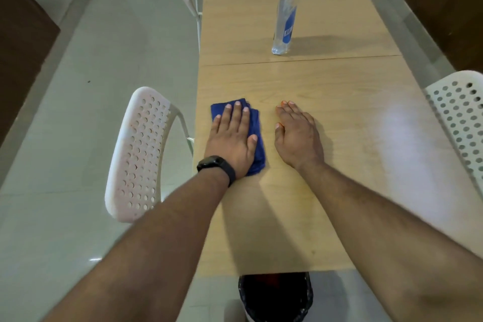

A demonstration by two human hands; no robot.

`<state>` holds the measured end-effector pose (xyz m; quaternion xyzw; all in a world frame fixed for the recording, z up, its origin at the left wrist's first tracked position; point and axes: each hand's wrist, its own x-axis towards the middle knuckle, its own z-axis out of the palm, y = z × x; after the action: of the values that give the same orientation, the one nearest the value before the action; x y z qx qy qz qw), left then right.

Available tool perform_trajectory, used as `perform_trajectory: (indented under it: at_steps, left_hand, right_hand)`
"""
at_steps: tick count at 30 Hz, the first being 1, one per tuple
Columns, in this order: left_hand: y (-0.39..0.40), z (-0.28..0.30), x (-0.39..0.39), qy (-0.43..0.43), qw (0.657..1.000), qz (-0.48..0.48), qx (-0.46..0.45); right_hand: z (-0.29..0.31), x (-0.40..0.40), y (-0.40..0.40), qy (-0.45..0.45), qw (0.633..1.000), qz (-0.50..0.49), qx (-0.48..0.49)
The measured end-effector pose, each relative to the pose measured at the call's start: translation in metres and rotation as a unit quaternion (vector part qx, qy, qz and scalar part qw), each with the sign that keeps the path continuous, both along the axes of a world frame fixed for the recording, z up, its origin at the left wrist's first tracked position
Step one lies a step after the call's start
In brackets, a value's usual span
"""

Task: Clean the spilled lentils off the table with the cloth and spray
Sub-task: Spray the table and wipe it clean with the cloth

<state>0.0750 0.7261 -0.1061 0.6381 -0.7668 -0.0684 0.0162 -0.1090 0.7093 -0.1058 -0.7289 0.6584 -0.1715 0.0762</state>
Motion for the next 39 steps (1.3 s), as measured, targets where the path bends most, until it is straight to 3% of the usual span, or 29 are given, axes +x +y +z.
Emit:
perform_trajectory:
  at_steps: [8, 15, 20, 25, 30, 34, 39]
  left_hand:
    - [0.142, 0.004, -0.015, 0.016, 1.000, -0.019, 0.018]
    - [0.166, 0.004, 0.031, -0.004, 0.999, 0.040, 0.023]
    - [0.127, 0.004, -0.017, 0.004, 0.994, 0.109, 0.019]
    - [0.169, -0.001, -0.078, 0.015, 1.000, 0.019, 0.015]
    - [0.230, 0.003, -0.043, -0.002, 0.999, 0.005, 0.041]
    - [0.204, 0.003, -0.007, -0.007, 0.999, 0.043, 0.031]
    - [0.097, 0.004, -0.007, -0.004, 0.995, 0.100, 0.023]
  right_hand:
    - [0.008, -0.009, 0.043, -0.093, 0.996, 0.006, 0.012]
    - [0.006, -0.058, 0.121, 0.032, 0.997, 0.059, 0.043]
    - [-0.002, -0.061, 0.127, 0.055, 0.997, 0.058, 0.020]
    - [0.000, -0.069, 0.130, 0.054, 0.996, 0.064, 0.021]
    - [0.007, -0.064, 0.133, 0.042, 0.997, 0.061, 0.037]
    - [0.005, -0.064, 0.132, 0.033, 0.997, 0.061, 0.038]
    - [-0.003, -0.064, 0.129, 0.019, 0.998, 0.066, 0.015]
